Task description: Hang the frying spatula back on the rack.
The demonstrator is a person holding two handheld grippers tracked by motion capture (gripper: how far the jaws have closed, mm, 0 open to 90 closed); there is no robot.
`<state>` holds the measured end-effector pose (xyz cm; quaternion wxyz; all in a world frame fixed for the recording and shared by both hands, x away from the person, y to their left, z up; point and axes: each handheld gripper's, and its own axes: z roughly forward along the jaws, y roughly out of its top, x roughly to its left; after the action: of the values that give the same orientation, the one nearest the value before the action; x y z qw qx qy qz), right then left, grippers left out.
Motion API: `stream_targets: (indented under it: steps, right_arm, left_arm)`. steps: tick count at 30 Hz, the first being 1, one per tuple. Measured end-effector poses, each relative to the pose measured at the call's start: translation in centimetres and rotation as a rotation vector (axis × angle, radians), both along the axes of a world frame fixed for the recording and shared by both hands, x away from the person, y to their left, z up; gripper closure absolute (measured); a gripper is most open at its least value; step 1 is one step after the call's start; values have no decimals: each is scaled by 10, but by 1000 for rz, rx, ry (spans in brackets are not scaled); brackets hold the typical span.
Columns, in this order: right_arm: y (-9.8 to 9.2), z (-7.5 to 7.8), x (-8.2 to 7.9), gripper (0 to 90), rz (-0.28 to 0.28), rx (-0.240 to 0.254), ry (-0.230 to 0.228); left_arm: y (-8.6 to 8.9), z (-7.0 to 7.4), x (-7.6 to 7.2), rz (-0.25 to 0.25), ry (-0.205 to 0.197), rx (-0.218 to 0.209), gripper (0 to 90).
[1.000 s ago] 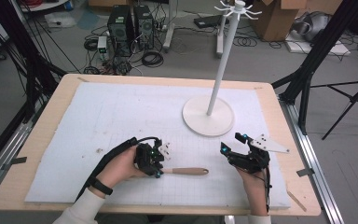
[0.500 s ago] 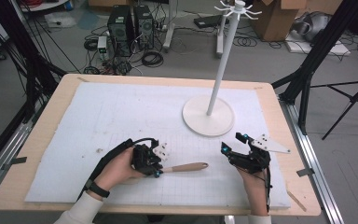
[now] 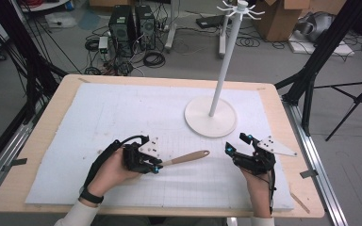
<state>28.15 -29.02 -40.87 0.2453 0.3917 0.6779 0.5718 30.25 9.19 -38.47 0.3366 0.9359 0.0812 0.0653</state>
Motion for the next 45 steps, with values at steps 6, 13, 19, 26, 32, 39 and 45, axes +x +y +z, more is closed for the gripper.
stream_targets:
  steps: [6,13,19,26,32,39,45]
  right_arm:
    - [1,2,-3,268,6,29,1]
    - [9,4,-3,269,37,28,-6]
    - [16,6,-5,270,66,33,-13]
    - [25,8,-5,275,96,32,-18]
    - [36,13,-6,275,137,45,-26]
    - [50,28,-6,275,194,74,-45]
    - [62,43,-6,274,255,107,-62]
  left_arm:
    - [17,8,-4,58,-61,-104,779]
    - [37,11,-9,121,-105,-235,779]
    - [51,10,-10,169,-106,-354,778]
    - [58,11,-12,198,-122,-456,778]
    - [59,12,-12,200,-120,-498,778]
    - [57,12,-12,202,-118,-519,778]
    - [55,12,-12,200,-116,-540,778]
